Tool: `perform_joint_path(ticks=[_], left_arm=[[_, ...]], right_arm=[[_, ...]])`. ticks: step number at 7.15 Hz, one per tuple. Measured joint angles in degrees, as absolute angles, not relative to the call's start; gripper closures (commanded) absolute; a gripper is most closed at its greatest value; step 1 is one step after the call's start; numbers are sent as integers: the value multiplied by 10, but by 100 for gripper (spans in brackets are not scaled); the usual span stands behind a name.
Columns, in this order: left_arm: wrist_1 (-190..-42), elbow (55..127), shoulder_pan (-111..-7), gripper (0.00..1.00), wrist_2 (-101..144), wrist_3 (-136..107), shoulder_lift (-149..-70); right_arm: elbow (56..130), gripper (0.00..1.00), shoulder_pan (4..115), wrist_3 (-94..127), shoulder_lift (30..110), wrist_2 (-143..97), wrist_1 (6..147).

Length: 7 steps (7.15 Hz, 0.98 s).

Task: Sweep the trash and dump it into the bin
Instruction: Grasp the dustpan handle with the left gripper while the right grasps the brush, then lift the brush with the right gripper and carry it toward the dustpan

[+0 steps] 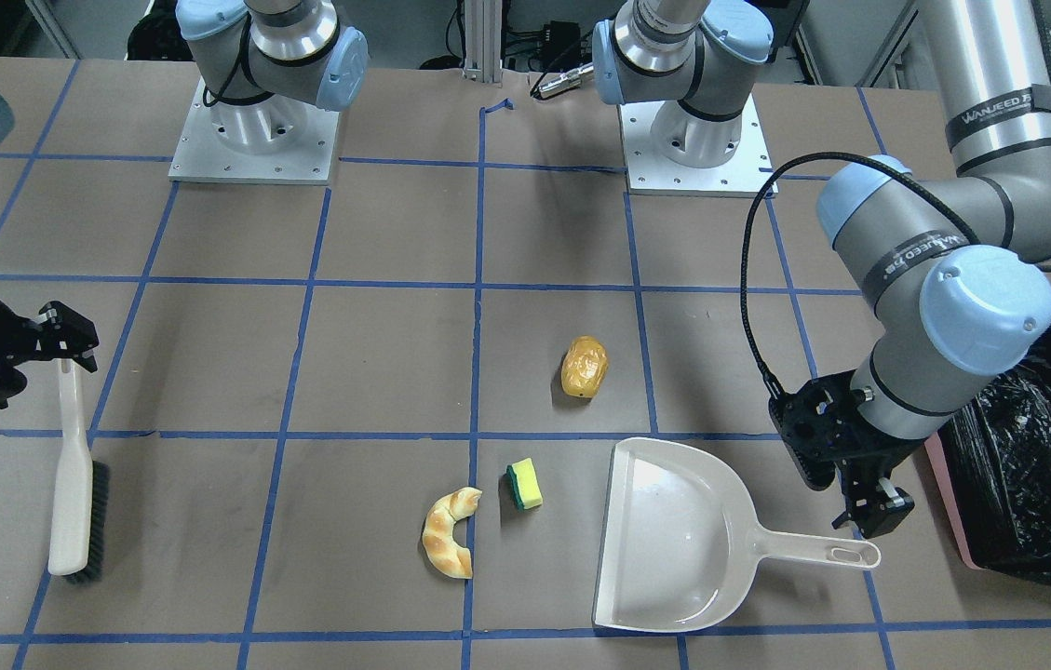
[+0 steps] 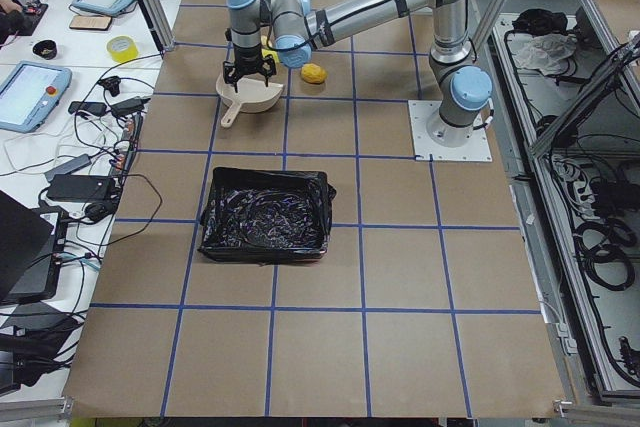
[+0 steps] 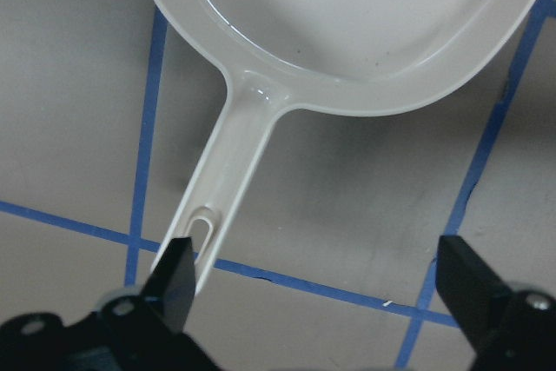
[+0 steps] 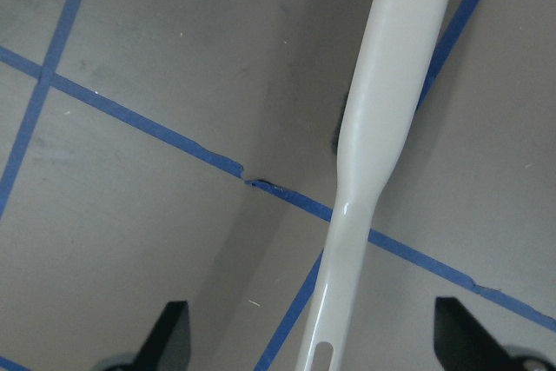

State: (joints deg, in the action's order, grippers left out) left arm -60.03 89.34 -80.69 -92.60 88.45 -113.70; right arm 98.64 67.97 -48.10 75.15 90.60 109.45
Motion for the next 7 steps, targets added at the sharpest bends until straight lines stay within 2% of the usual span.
perform_joint_path(ticks=[3,4,6,7], left_arm=[[-564,881,-804,2,-910,968,-1178],[-562,879,-801,2,-902,974,-1187],[-562,875,-798,2,-897,977,-1210],[-562,873,-798,2,-893,977,-1222]], right_arm=[[993,0,658,-477,709,927,1103],[1003,4,657,-476,705,935,1106],[1033,30,657,-473,704,948,1138],[1043,49,657,-472,704,949,1151]])
